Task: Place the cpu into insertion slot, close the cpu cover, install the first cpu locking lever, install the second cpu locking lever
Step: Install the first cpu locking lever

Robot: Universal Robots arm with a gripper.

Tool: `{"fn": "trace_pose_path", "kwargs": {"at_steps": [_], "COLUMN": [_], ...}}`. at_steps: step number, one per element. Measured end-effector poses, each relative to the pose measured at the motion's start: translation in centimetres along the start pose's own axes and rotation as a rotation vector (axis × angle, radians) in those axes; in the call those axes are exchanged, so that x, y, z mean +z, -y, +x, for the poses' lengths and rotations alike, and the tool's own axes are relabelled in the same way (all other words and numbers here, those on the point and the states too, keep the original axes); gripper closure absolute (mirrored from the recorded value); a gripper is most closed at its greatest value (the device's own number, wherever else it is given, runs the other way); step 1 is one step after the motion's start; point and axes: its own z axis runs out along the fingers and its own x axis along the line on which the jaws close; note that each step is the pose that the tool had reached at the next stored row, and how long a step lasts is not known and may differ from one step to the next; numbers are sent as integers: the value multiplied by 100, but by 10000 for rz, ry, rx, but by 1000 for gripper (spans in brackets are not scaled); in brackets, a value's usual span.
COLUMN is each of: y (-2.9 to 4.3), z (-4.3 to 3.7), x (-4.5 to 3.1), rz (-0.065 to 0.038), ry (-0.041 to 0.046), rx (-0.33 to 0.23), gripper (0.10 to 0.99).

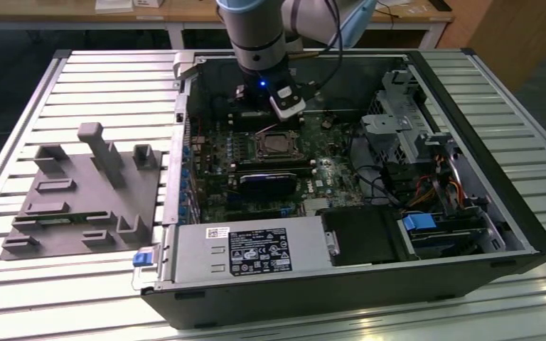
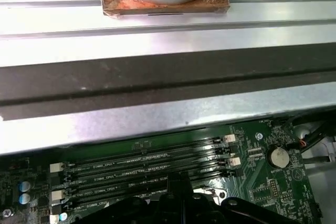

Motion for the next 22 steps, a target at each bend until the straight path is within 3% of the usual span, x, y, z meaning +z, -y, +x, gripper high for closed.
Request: {"fn": "trace_pose_path", "kwargs": {"at_steps": [7, 13, 22], "y": [3, 12, -13], "z": [4, 11, 62], "x": [22, 56, 69], "rz": [85, 278, 358], "ry": [378, 655, 783], "rx": [69, 716, 1020], "gripper": [984, 984, 984]}}
